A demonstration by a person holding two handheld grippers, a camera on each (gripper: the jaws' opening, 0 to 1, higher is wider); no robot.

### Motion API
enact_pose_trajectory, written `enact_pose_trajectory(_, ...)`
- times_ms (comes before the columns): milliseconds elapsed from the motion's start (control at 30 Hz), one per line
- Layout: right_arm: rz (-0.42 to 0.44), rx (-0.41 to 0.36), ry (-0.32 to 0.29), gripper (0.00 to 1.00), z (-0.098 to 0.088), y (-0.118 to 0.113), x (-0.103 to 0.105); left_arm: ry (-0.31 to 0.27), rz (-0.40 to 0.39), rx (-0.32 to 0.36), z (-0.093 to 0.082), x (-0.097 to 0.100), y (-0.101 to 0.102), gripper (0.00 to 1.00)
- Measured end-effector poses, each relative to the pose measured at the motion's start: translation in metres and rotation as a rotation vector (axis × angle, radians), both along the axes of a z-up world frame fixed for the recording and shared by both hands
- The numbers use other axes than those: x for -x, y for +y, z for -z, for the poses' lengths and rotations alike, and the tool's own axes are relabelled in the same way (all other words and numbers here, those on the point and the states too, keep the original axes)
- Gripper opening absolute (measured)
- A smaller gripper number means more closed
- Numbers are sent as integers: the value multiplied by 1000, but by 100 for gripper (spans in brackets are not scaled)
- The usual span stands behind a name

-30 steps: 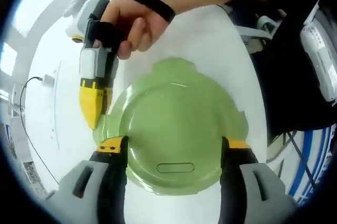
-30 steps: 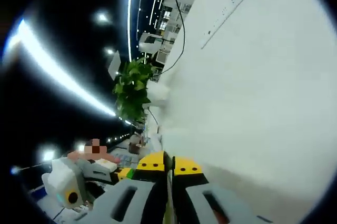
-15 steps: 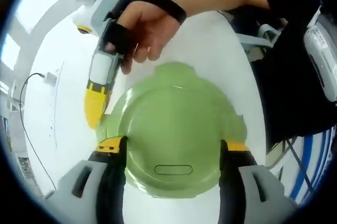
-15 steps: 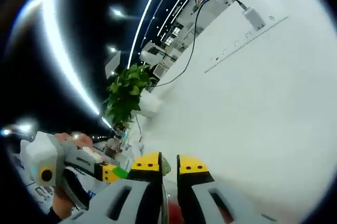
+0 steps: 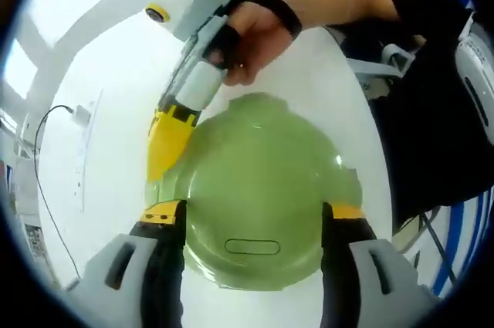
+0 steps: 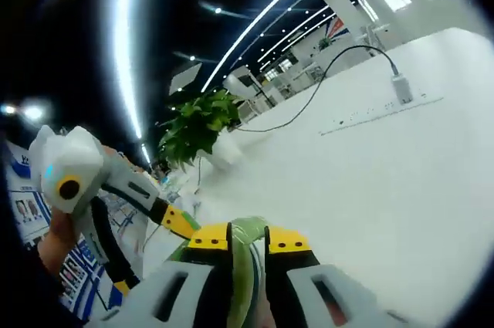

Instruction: Open container latches remove lid place lid upside down on tabletop take tomato from container place on tabletop

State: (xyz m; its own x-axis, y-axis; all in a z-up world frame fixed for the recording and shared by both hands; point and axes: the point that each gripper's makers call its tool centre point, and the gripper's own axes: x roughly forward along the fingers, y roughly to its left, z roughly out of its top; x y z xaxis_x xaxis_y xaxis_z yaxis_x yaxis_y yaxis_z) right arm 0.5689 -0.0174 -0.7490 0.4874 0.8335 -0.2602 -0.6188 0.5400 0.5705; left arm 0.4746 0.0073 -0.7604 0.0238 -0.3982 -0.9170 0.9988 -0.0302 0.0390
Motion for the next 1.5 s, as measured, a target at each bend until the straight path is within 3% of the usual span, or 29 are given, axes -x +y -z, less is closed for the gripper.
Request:
enact_pose_trajectory(233, -13, 18, -6, 11, -1, -2, 9, 14, -53, 94, -3, 1, 1, 64)
enact_pose_trajectory(333, 6, 12, 18, 11, -2, -8, 7, 4, -55, 143, -9, 4, 2, 62)
enact_pose_trajectory(400, 23, 9, 12, 11, -5, -11, 7, 2, -92, 204, -16, 2, 1, 61)
enact_pose_trajectory(467, 24, 3, 2, 11, -8, -13, 8, 23, -127, 329, -30, 1, -5, 61)
enact_pose_trajectory(567, 19, -8, -9, 11, -10, -13, 12, 31, -193, 438, -43, -5, -4, 61)
enact_pose_trajectory(833, -10, 33, -78, 11, -14, -13, 29, -24, -240, 483, -37, -5, 27, 61)
enact_pose_trajectory(933, -16, 24, -94, 11, -18, -14, 35, -62, -248, 518, -39, -2, 31, 61)
enact_pose_trajectory(1067, -11, -24, -103, 11, -26, -17, 46, -242, -221, 595, -54, 3, 35, 61)
enact_pose_trajectory(1100, -9, -27, -115, 12, -28, -17, 48, -275, -231, 623, -59, 5, 37, 61)
enact_pose_trajectory(1200, -45, 14, -234, 16, -35, -15, 58, -311, -247, 669, -66, 19, 43, 61)
enact_pose_trajectory(1367, -44, 95, -374, 17, -43, -14, 72, -404, -299, 701, -67, 34, 55, 61)
enact_pose_trajectory(1500, -5, 162, -494, 17, -49, -22, 80, -402, -400, 782, -68, 44, 65, 61)
